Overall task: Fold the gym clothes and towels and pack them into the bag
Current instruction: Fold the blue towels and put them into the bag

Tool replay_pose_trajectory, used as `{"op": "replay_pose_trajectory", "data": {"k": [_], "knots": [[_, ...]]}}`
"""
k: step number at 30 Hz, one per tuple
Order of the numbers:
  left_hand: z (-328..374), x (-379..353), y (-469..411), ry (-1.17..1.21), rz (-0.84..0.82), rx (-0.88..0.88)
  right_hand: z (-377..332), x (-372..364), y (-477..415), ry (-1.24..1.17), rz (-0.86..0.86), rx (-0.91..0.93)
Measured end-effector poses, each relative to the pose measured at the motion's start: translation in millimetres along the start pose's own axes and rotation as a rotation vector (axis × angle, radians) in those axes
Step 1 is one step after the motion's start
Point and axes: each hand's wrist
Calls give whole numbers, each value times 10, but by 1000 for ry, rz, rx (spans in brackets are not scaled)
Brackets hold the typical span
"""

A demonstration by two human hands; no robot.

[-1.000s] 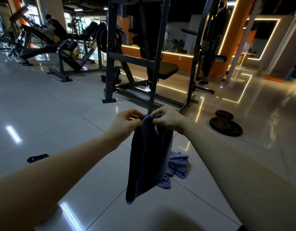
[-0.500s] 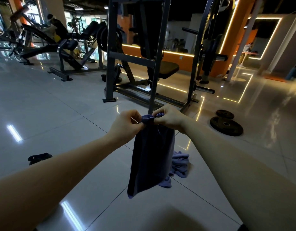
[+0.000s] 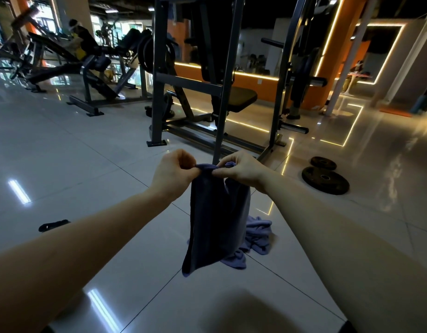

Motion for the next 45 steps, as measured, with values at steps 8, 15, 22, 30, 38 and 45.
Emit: {"op": "replay_pose_trajectory", "data": {"k": [8,15,22,30,38,45], "knots": [[-428,543,-182,-60,158,354,542,327,122,-390,169,-296],[-595,584,-236,66,44,471,601,258,51,-270,231,-307],[-703,660,-242,77,120,484,760,296,100,-202,299,-274],[-643,760,-173,16,43,392,779,228,174,-92,235,-278],[-634,1106,112,-161,-178,445,655,199,552,-156,-38,-346],[-515,1403,588,-240,-432,411,380,66,1076,41,-33,-303]]}}
Point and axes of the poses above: each hand's wrist, its own y-axis away from the middle knuckle, its own x-axis out of the back of the hand, z = x × y, and after that the axes turned 2 degrees about -x, right-handed
